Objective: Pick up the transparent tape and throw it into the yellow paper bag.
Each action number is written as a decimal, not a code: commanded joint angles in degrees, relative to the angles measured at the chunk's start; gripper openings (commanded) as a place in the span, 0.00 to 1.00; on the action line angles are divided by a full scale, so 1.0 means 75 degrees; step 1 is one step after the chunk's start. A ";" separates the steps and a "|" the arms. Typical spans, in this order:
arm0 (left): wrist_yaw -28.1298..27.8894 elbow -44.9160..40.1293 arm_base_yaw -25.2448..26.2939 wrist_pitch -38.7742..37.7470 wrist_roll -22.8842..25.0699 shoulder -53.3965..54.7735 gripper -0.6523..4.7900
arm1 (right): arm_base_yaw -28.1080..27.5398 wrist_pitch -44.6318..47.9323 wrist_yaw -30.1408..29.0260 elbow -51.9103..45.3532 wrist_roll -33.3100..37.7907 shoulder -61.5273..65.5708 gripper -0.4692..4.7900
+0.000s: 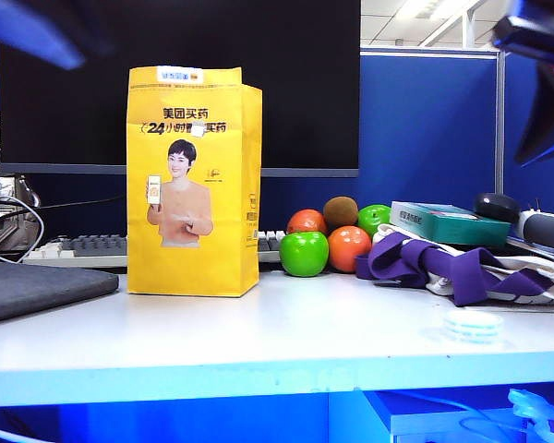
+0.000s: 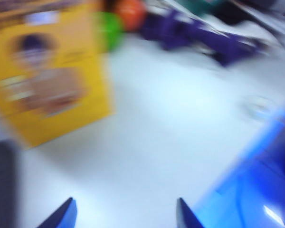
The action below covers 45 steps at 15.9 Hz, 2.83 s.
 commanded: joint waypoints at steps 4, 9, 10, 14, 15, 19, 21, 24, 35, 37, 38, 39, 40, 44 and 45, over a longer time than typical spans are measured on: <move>0.0154 0.0347 -0.1233 -0.0119 -0.0134 0.1233 0.67 | -0.0003 -0.0274 -0.0527 0.0122 -0.0061 0.0828 0.26; 0.1317 0.0391 -0.1227 0.0962 -0.0189 0.1772 0.98 | -0.0003 0.0184 -0.0673 0.0125 -0.0539 0.1373 1.00; 0.1521 0.0396 -0.1227 0.1195 -0.0326 0.1804 0.99 | -0.0003 0.0245 -0.0676 0.0125 -0.0638 0.1466 1.00; 0.2159 0.0396 -0.1227 0.1463 -0.0408 0.1999 1.00 | -0.0003 0.0399 -0.0685 0.0125 -0.0641 0.2130 1.00; 0.2229 0.0396 -0.1227 0.1451 -0.0507 0.2063 1.00 | 0.0003 0.0466 -0.0737 0.0125 -0.0670 0.2349 1.00; 0.2407 0.0396 -0.1230 0.1498 -0.0688 0.2320 1.00 | 0.0006 0.0761 -0.0868 0.0134 -0.0682 0.3366 1.00; 0.2407 0.0396 -0.1230 0.1486 -0.0691 0.2381 1.00 | 0.0006 0.0988 -0.0898 0.0137 -0.0685 0.3777 1.00; 0.2393 0.0396 -0.1230 0.1495 -0.0720 0.2445 1.00 | 0.0012 0.1189 -0.0903 0.0137 -0.0682 0.4095 1.00; 0.2372 0.0396 -0.1227 0.1512 -0.0714 0.2486 1.00 | 0.0012 0.1046 -0.0845 0.0152 -0.0621 0.4103 0.94; 0.2369 0.0396 -0.1227 0.1515 -0.0714 0.2486 1.00 | 0.0012 0.1043 -0.0851 0.0152 -0.0621 0.4103 0.62; 0.2363 0.0396 -0.1227 0.1512 -0.0714 0.2486 1.00 | 0.0012 0.1043 -0.0851 0.0152 -0.0624 0.4103 0.52; 0.2331 0.0396 -0.1227 0.1512 -0.0714 0.2486 1.00 | 0.0009 0.1046 -0.0848 0.0152 -0.0627 0.4103 0.46; 0.2317 0.0396 -0.1227 0.1512 -0.0714 0.2486 1.00 | 0.0012 0.1061 -0.0848 0.0152 -0.0627 0.4106 0.46; 0.2025 0.0396 -0.1227 0.1565 -0.0705 0.2486 1.00 | 0.0009 0.1422 -0.0880 0.0373 -0.0679 0.4103 0.29; 0.1719 0.0396 -0.1227 0.1647 -0.0705 0.2486 1.00 | 0.0006 0.1376 -0.0880 0.0650 -0.0723 0.4103 0.29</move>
